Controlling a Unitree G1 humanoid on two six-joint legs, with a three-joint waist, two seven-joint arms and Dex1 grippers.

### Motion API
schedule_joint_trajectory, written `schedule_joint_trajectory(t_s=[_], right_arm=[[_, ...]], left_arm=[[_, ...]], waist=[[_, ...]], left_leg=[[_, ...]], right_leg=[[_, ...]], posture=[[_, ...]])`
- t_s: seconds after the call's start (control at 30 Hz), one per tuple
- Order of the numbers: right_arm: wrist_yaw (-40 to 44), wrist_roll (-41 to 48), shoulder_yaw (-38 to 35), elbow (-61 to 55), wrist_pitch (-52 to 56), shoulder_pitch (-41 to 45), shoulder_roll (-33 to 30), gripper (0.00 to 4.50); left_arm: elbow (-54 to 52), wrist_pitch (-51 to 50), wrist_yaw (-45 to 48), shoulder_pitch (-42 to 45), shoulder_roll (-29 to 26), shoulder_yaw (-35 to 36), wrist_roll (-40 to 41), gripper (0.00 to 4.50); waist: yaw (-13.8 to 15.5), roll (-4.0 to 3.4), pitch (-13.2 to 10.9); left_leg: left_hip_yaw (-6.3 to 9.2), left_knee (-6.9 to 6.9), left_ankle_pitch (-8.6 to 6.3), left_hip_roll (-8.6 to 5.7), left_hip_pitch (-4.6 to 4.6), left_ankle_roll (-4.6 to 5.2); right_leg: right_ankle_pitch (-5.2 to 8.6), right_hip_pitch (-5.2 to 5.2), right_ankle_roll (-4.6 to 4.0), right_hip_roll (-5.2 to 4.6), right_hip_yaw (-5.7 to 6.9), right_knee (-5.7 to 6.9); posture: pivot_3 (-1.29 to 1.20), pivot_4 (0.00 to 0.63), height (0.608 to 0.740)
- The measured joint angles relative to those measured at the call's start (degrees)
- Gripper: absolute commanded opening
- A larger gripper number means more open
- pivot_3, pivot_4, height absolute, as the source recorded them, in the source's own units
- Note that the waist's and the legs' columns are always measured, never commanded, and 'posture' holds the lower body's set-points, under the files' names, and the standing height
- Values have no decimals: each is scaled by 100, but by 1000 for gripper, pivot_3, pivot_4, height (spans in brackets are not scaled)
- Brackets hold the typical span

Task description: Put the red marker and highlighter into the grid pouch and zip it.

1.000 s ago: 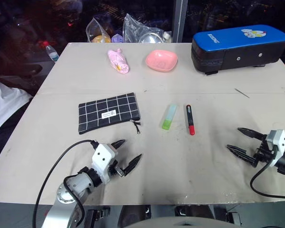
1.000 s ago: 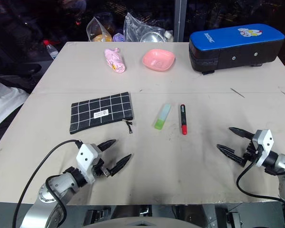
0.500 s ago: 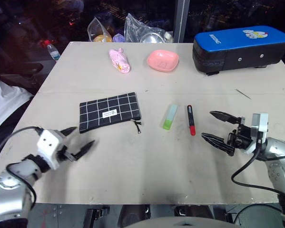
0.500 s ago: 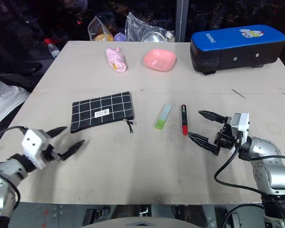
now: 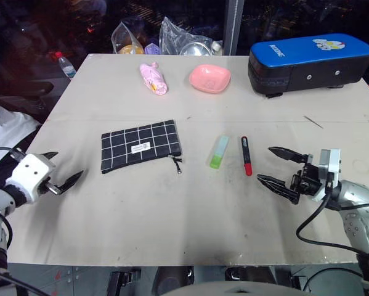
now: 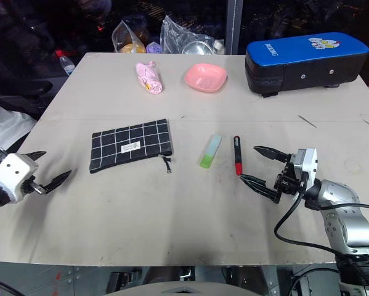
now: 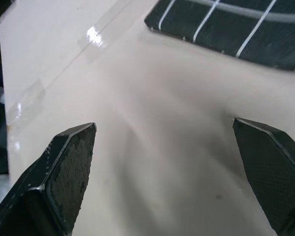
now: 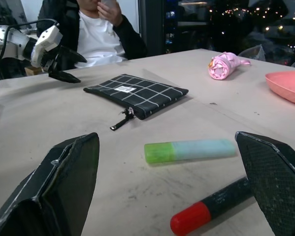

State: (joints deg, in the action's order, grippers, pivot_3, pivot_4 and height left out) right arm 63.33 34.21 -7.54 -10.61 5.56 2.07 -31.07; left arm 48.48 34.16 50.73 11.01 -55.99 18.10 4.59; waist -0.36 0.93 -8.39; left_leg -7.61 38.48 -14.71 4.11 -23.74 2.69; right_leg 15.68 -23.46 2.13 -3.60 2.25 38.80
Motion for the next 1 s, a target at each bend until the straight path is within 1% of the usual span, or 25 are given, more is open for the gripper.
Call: schedule_joint_trajectory(t_s=[0.1,0.2,0.33,0.4,0.5,0.63,0.7,0.87,0.97,1.0], right_arm=[[-4,-5,-2,-1,-21,-53,4,4469],[-15,-17,-4,-1,-72,-108,4,4469],[-20,-23,-14,0,-97,-148,3,4469],[-21,-24,-18,1,-100,-162,3,4469],[-16,-26,-19,5,-115,-163,3,4469],[2,-39,-14,58,-141,-116,4,4469],[8,-55,-13,67,-163,-59,5,4469],[12,-64,-12,71,-195,-50,5,4469],[12,-73,-12,75,-199,-51,5,4469],[15,-80,-12,91,-204,-53,5,4469]], left_arm=[[49,294,69,279,57,-65,62,4500],[-357,382,494,350,126,-76,429,4500],[-895,254,996,182,173,-166,757,4500],[-1139,237,1284,-46,165,-212,894,4500],[-1166,322,1507,-215,159,-296,898,4500],[-965,775,1624,-164,91,-468,658,4500],[-630,965,1405,3,93,-623,320,4500],[-190,982,1042,239,98,-703,153,4500],[1,871,995,343,108,-757,145,4500],[152,785,1004,458,136,-817,145,4500]], waist=[[6,7,-1],[-10,7,0],[-47,7,0],[-57,6,-1],[-37,6,-1],[2,6,-1],[10,7,0],[-1,6,1],[-3,-1,5],[-3,-20,17]], left_leg=[[2,1,1,1,-2,-2],[-2,1,2,2,-1,-4],[-2,1,3,4,1,-5],[-4,0,3,7,3,-6],[-2,0,3,6,2,-6],[-2,2,2,2,2,-4],[-1,2,2,0,1,-3],[-1,2,2,2,3,-3],[-1,2,2,2,7,-3],[1,1,-2,2,11,3]], right_leg=[[0,-1,0,0,2,3],[-1,-1,1,-1,0,4],[-1,-2,1,5,0,6],[0,-2,1,5,-1,6],[0,-3,1,6,0,6],[0,-1,1,2,0,6],[-1,-1,1,4,0,6],[0,-2,1,4,1,9],[-1,-1,1,5,1,15],[-1,2,1,8,2,19]], posture=[[0,150,740],[0,150,740],[0,150,740],[0,150,740],[0,150,740],[0,150,740],[0,150,740],[0,150,740],[0,150,740],[0,150,740]])
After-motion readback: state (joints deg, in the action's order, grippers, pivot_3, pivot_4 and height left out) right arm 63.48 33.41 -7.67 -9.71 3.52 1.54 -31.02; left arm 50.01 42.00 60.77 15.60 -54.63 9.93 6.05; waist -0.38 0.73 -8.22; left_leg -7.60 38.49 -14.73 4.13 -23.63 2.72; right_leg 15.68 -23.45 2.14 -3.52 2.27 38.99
